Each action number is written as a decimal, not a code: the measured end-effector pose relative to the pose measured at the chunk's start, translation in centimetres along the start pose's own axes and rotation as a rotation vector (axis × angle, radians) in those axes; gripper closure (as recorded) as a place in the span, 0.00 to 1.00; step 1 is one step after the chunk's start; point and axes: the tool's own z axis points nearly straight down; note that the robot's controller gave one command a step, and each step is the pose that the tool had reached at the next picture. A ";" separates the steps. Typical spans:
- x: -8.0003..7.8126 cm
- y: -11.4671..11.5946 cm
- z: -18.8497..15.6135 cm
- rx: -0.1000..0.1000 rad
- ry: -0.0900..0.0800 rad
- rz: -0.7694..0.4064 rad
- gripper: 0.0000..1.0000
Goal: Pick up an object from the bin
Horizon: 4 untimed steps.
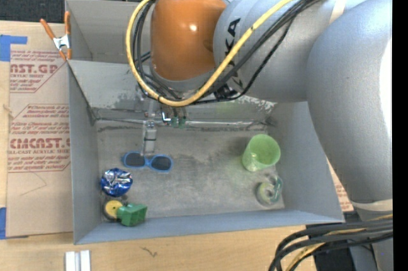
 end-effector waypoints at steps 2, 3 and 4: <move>-0.1 -2.5 11.2 -0.001 -0.007 -0.266 1.00; 2.0 0.6 -3.4 -0.002 -0.017 -0.246 1.00; 2.1 0.5 -2.8 0.000 -0.009 -0.245 0.00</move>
Offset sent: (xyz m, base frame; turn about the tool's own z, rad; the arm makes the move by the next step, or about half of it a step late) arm 0.0005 -0.0263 -0.1117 -0.2666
